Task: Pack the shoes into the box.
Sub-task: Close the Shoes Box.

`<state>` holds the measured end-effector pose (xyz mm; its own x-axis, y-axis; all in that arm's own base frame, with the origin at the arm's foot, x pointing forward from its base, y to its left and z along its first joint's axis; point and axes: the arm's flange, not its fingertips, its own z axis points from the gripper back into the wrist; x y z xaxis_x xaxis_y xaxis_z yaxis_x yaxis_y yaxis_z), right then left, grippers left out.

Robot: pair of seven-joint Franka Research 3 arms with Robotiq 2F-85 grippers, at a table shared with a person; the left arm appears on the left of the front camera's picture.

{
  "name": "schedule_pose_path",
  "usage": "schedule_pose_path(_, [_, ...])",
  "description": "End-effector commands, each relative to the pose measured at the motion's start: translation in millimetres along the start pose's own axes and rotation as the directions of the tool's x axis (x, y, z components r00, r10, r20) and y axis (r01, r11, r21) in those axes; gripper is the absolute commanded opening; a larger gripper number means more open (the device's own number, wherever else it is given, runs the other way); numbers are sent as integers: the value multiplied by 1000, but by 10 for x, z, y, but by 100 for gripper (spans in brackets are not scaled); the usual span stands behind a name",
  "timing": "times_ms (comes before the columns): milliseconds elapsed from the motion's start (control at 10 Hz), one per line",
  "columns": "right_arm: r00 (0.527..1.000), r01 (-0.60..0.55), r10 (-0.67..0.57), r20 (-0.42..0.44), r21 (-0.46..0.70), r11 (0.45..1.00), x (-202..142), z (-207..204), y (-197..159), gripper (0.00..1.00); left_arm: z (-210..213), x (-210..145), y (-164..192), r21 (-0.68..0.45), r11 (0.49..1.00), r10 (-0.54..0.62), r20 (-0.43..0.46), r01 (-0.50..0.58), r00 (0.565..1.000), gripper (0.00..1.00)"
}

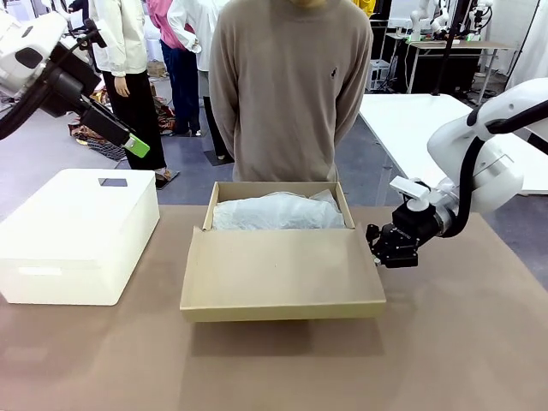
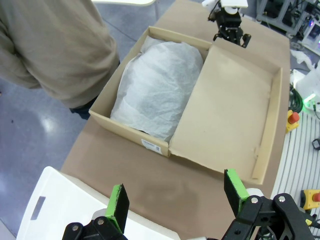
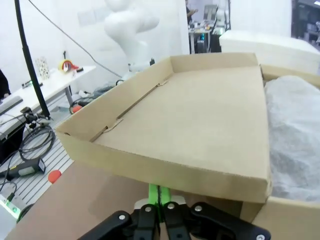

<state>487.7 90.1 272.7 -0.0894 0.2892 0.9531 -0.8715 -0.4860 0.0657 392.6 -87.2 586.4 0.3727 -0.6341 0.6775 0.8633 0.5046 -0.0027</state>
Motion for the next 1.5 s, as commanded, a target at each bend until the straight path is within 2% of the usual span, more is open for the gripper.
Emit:
schedule_pose_path(0, [996, -39, 44, 79, -67, 997, 62, 30, 148, 0, -13, 3, -5, -3, 1000, 10, 23, -10, 1000, 100])
schedule_pose_path(300, [978, -12, 41, 206, -143, 990, 94, 148, 179, 0, -13, 3, -5, -3, 1000, 10, 23, -10, 1000, 100])
schedule_pose_path(600, [960, 5, 62, 274, -239, 971, 113, 263, 146, 0, -13, 3, -5, -3, 1000, 10, 23, -10, 1000, 100])
schedule_pose_path(900, [953, 15, 80, 293, -310, 951, 255, 369, 20, 0, -13, 3, -5, -3, 1000, 10, 23, -10, 1000, 100])
schedule_pose_path(1400, [968, 48, 65, 244, -430, 902, 397, 529, -366, 0, -13, 3, -5, -3, 1000, 10, 23, -10, 1000, 100])
